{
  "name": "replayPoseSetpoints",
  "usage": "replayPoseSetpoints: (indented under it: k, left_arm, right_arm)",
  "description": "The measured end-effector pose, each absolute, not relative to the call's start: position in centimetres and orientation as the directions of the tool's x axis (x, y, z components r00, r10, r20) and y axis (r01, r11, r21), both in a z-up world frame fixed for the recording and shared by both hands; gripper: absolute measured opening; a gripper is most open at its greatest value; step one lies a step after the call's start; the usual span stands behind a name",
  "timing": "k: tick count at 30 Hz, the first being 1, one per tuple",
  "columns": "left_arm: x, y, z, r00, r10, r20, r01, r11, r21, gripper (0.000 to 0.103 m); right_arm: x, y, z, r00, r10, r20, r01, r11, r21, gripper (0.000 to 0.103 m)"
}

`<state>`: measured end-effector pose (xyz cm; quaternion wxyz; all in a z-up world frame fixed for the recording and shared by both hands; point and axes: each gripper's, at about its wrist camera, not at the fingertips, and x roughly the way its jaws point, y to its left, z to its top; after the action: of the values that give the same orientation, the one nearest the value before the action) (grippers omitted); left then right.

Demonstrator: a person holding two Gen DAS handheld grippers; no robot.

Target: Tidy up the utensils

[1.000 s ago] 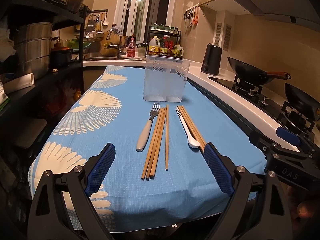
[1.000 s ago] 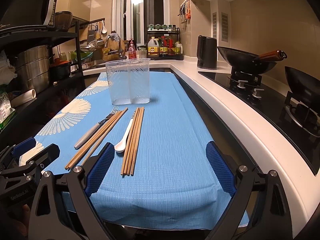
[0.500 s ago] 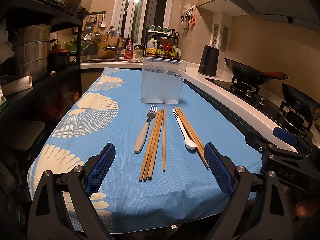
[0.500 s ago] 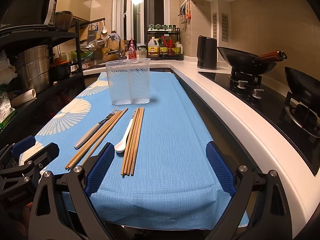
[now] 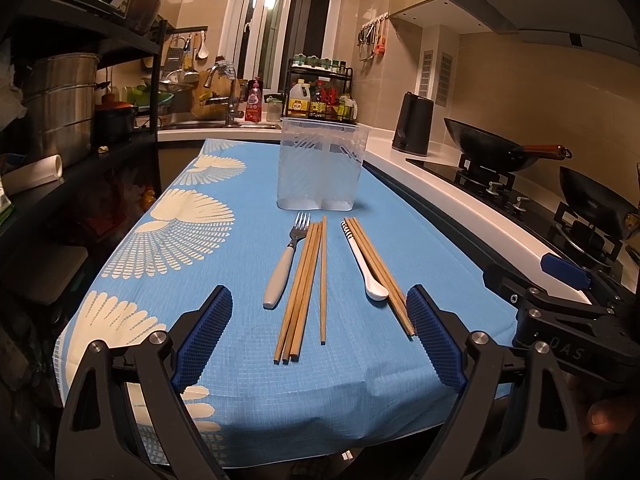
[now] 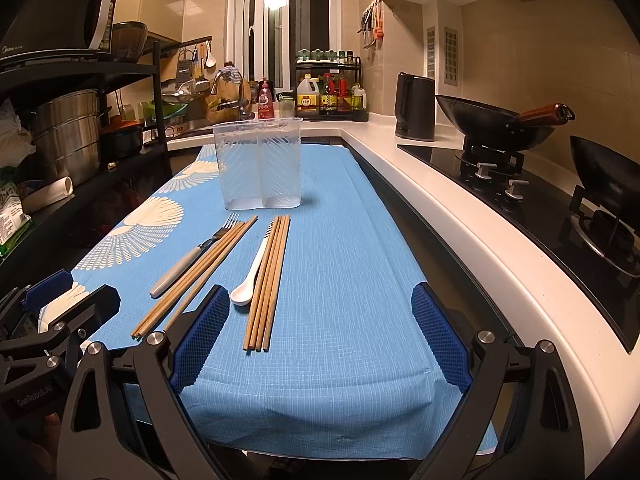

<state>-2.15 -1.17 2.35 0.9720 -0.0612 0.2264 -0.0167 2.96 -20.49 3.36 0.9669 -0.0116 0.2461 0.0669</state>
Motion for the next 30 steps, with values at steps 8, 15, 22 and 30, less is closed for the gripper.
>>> replayPoseSetpoints:
  k: [8,15,22,30]
  left_arm:
    - [-2.2,-1.3,2.3,0.898,-0.06,-0.437,0.004,0.992,-0.126,0.086]
    - [-2.2,-1.5,2.4,0.898,-0.066,-0.436,0.013,0.992,-0.125,0.083]
    - [-2.2,-1.6,2.4,0.898,-0.066,-0.435,0.014,0.992,-0.122,0.071]
    - [-1.1,1.2,0.6,0.869,-0.071,-0.49,-0.023,0.983,-0.183,0.027]
  right_arm:
    - [2.9,-20.5,3.4,0.871,0.123,-0.475,-0.135,0.991,0.01,0.086]
    - [3.0,-20.5,3.4,0.87,0.124,-0.477,-0.135,0.991,0.011,0.085]
    - [3.0,-20.6,3.3,0.876,0.114,-0.468,-0.119,0.993,0.019,0.077]
    - [4.5,-21.7,2.1,0.831,0.196,-0.52,-0.152,0.98,0.127,0.046]
